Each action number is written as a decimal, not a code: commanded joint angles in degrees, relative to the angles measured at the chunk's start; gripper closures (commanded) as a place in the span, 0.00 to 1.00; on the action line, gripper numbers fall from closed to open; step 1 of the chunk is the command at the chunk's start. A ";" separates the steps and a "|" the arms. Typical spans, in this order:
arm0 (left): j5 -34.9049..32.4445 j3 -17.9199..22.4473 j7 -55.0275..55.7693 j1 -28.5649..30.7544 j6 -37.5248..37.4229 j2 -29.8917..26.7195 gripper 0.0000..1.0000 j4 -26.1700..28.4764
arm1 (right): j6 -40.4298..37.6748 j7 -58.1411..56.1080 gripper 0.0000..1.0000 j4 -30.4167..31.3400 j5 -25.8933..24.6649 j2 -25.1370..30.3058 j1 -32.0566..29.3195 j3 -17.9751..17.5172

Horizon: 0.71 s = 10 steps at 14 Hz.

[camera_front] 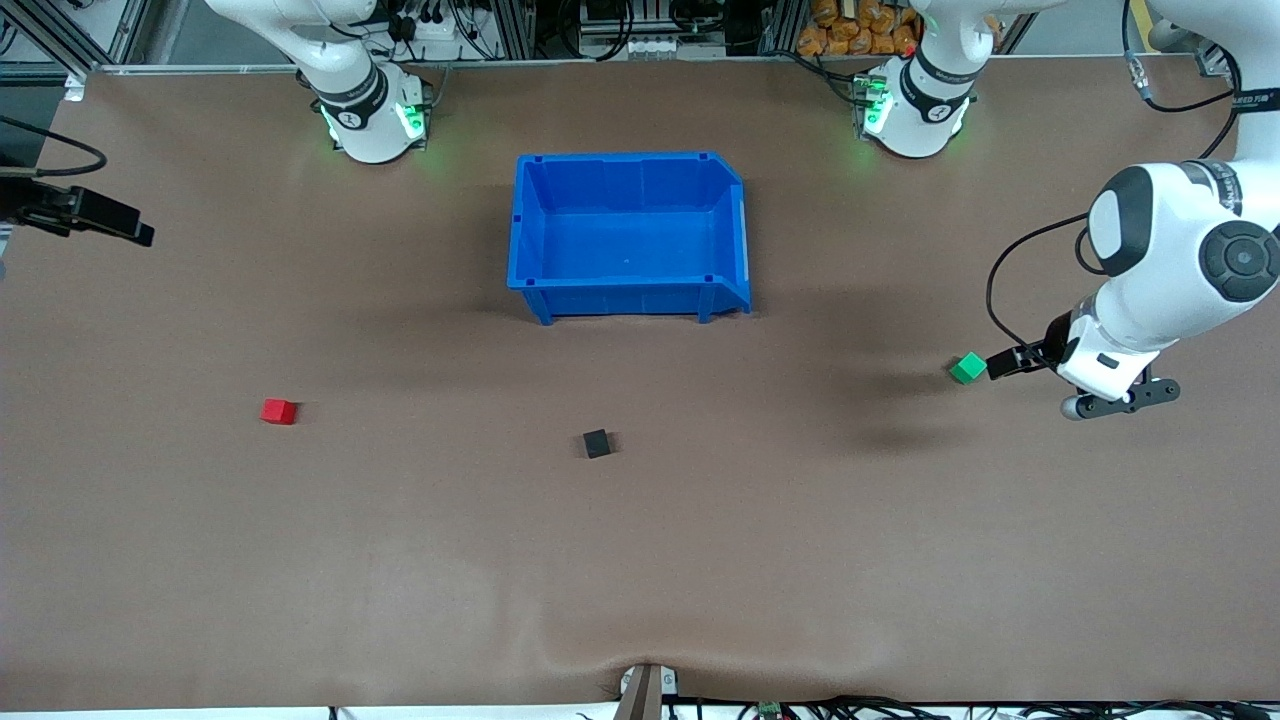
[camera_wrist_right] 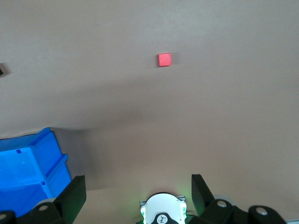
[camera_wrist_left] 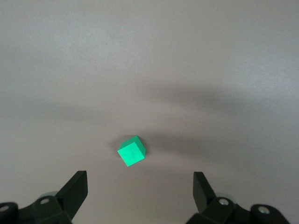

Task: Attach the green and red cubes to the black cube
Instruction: 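Lower the open left gripper over the green cube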

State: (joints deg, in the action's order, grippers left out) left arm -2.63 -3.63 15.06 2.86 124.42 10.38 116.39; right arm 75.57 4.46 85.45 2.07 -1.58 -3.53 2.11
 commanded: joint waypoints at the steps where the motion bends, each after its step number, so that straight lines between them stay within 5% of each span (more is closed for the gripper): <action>1: 0.78 -0.14 3.30 0.30 1.53 0.34 0.00 1.29 | -0.69 0.55 0.00 -0.02 0.56 0.44 -3.23 -0.70; 10: 0.78 -0.06 5.33 2.14 5.48 3.07 0.00 3.66 | 0.10 0.46 0.00 -0.37 0.74 0.44 -3.15 -1.14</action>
State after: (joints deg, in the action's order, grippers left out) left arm -2.63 -3.50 20.00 4.17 128.17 13.14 119.11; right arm 75.72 4.45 85.30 2.18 -1.57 -6.47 1.52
